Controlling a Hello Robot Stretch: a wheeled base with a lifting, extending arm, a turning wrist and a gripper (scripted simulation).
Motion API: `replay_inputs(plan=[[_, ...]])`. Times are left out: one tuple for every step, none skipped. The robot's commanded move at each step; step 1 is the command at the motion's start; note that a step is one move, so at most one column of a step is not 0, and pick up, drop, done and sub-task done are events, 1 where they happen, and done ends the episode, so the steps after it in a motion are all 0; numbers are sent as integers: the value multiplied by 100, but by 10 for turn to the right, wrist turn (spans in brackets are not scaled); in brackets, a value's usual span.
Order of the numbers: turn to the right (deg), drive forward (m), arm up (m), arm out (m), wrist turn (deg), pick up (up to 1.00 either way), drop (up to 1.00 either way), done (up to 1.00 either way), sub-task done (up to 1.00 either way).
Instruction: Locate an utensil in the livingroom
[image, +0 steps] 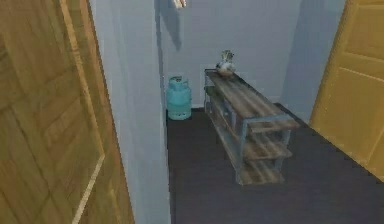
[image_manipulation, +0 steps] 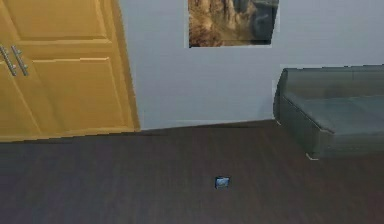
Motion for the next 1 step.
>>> replay_inputs(plan=[[30,0,0,0,0,0,0,0,0]])
